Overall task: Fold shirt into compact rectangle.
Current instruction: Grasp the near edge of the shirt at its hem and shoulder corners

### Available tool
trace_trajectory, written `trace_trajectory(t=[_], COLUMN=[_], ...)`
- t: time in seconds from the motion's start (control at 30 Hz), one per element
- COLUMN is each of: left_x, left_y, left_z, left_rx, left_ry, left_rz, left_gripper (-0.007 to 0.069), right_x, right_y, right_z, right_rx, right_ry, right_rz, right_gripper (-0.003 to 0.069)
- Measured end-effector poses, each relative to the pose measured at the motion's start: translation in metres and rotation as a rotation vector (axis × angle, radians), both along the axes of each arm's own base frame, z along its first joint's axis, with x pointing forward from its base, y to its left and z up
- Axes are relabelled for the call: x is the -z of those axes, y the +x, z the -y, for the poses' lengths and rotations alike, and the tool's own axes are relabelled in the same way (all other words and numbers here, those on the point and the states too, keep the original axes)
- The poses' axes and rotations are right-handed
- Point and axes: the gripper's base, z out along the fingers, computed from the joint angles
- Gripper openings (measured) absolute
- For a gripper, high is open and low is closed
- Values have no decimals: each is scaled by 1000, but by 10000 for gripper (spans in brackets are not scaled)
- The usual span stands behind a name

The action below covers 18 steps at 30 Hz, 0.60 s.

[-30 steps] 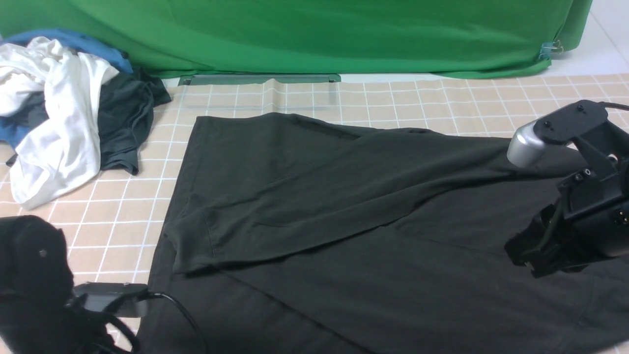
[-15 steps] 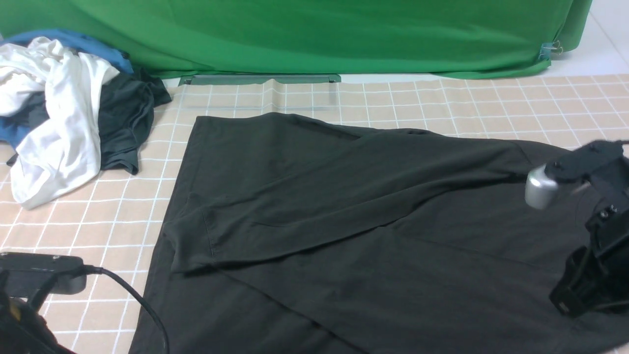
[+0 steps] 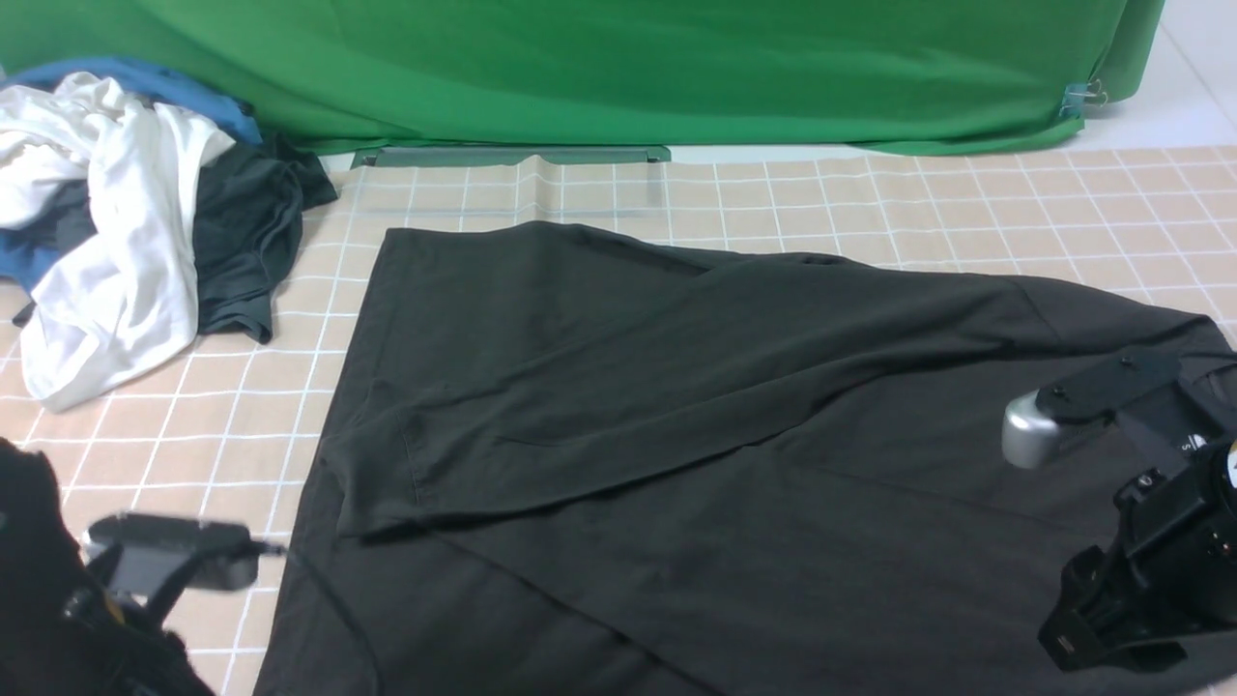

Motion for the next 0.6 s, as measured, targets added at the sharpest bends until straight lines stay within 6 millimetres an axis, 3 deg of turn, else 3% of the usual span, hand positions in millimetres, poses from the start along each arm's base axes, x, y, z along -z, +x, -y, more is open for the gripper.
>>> trace_trajectory(t=[0.17, 0.27, 0.43, 0.6], left_x=[10, 16, 27, 30], left_y=[3, 4, 7, 13], left_z=[1, 4, 6, 6], left_rx=[29, 34, 39, 48], left_ry=[-3, -25, -33, -22], left_rz=[-62, -100, -170, -184], left_gripper=[452, 493, 471, 390], right_x=[0, -1, -2, -2], right_y=[2, 4, 7, 8], right_z=[0, -1, -2, -2], right_rx=[3, 2, 7, 7], right_ry=[6, 12, 19, 20], right_rz=[23, 48, 81, 91], right_gripper=[382, 380, 378, 377])
